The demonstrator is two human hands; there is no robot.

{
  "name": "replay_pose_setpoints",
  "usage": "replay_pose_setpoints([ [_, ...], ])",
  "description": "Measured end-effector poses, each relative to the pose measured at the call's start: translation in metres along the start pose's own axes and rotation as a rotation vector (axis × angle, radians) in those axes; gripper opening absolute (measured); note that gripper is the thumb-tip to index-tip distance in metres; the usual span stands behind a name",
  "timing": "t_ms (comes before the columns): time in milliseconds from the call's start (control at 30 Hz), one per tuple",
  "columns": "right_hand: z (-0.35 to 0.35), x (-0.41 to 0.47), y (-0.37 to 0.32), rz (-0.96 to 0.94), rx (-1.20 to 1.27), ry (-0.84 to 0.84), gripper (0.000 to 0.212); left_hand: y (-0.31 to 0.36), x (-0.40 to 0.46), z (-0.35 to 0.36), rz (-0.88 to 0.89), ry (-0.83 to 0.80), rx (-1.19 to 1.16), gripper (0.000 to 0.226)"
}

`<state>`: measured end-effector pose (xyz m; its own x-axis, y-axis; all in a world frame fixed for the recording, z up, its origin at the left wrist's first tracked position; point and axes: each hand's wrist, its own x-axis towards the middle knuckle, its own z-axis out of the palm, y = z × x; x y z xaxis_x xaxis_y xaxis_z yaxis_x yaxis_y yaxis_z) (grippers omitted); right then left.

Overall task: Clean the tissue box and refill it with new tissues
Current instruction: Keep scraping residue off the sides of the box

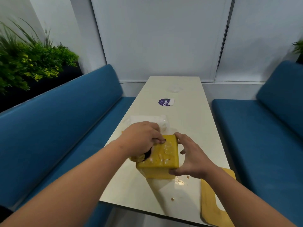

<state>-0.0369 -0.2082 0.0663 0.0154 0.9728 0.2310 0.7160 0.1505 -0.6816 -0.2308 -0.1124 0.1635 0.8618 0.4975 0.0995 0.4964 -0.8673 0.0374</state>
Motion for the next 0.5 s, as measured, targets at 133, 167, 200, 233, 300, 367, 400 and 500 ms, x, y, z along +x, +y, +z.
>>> replay_pose_setpoints([
  [133, -0.001, 0.0, 0.001, 0.018, 0.035, 0.007, 0.116, -0.028, -0.025, -0.003, -0.082, -0.021, 0.0, 0.028],
  [167, -0.001, 0.0, 0.001, 0.024, 0.043, 0.005, 0.116, -0.03, -0.027, -0.003, -0.093, -0.024, 0.009, 0.028],
  [200, -0.001, 0.001, 0.001, 0.029, 0.047, 0.003, 0.116, -0.029, -0.026, -0.002, -0.097, -0.019, 0.019, 0.029],
  [233, -0.001, 0.001, 0.001, 0.032, 0.046, -0.002, 0.117, -0.025, -0.023, -0.002, -0.095, -0.01, 0.027, 0.029],
  [300, -0.002, 0.003, 0.0, 0.031, 0.027, -0.016, 0.119, -0.009, -0.011, 0.001, -0.077, 0.005, 0.029, 0.03],
  [367, -0.001, 0.003, -0.001, 0.031, 0.008, -0.027, 0.121, 0.012, 0.005, 0.006, -0.026, 0.016, 0.033, 0.032],
  [400, -0.001, 0.003, -0.001, 0.032, 0.009, -0.029, 0.122, 0.022, 0.011, 0.008, 0.002, 0.022, 0.04, 0.032],
  [500, 0.0, 0.003, 0.0, 0.03, 0.021, -0.02, 0.121, 0.032, 0.018, 0.01, 0.057, 0.024, 0.046, 0.032],
])
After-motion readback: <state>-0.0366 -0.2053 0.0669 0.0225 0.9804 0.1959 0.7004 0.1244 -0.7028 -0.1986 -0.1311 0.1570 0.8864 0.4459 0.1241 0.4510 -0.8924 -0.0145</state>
